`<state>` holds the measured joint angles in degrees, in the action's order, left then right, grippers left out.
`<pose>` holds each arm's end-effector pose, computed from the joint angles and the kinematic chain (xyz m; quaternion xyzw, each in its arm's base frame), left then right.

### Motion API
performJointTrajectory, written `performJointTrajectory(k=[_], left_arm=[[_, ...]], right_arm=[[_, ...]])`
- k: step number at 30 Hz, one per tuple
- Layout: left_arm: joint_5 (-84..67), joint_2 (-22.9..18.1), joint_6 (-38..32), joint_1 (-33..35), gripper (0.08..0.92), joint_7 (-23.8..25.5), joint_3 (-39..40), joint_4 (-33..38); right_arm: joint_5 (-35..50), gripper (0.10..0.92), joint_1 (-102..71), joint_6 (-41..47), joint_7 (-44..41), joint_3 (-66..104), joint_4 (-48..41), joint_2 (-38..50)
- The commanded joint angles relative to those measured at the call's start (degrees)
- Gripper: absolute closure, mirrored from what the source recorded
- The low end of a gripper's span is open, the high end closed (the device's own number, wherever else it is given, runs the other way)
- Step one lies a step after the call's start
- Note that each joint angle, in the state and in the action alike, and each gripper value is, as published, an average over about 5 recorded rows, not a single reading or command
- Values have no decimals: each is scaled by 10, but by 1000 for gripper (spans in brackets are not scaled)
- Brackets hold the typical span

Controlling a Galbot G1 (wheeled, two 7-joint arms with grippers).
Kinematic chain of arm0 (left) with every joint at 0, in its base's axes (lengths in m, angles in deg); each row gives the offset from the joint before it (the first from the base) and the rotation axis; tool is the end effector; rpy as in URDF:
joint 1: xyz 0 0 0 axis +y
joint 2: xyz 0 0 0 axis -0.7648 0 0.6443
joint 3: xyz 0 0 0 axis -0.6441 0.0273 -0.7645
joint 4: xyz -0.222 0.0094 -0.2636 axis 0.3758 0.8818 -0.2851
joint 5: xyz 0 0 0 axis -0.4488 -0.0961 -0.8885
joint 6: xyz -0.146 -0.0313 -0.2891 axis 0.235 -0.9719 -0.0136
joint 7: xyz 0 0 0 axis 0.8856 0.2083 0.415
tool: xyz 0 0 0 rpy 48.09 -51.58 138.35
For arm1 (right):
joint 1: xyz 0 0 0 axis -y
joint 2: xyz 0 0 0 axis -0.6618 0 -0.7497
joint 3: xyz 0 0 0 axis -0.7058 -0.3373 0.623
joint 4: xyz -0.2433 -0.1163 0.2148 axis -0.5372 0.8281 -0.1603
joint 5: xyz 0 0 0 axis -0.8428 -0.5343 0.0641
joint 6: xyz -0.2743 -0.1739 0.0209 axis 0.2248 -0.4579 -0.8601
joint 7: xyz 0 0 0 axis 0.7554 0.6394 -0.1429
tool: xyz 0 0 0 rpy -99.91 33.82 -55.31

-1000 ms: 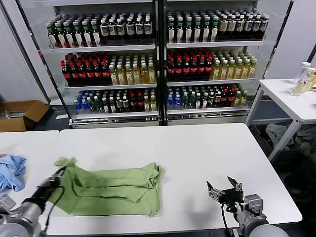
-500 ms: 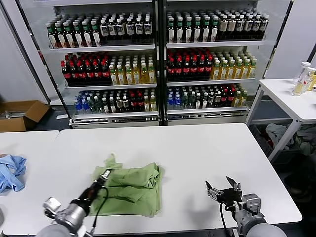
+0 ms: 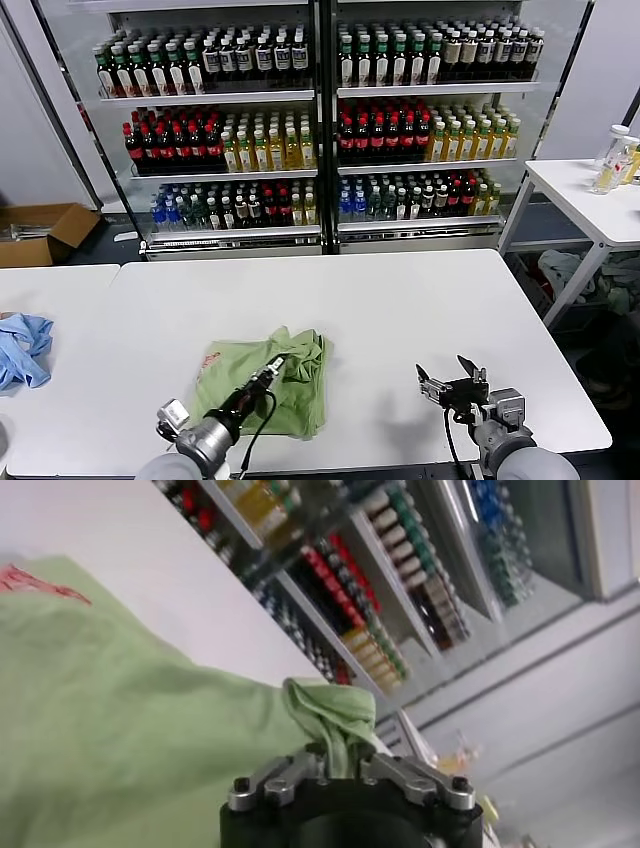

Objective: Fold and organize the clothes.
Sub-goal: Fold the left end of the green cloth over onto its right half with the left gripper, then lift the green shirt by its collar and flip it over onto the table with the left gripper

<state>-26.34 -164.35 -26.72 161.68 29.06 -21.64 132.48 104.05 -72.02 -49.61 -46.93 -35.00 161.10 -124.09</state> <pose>0.1933 0.0159 -0.2895 -0.1899 -0.8550 0.4297 0.2198 0.1840 -0.0670 -0.2356 0.0818 -0.9660 0.0415 0.2419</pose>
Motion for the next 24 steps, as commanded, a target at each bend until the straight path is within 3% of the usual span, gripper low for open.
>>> performJointTrajectory(k=[1,9,16,24], left_arm=[[76,-3,4,-11,653,28,31,4],[101,24,-4,29,419,26,-46,57],[187,53,-28,46,226,-6,-123,21],[228,78,-34,44,177,-19,-146,-45]], right_arm=[[0,202,9,1,1,-6,-3,1],[1,203,18,1,1,-10,-7,-2],[1,203,24,1,0,-10,-12,-8],[0,203,25,1,0,-9,-15,-11]])
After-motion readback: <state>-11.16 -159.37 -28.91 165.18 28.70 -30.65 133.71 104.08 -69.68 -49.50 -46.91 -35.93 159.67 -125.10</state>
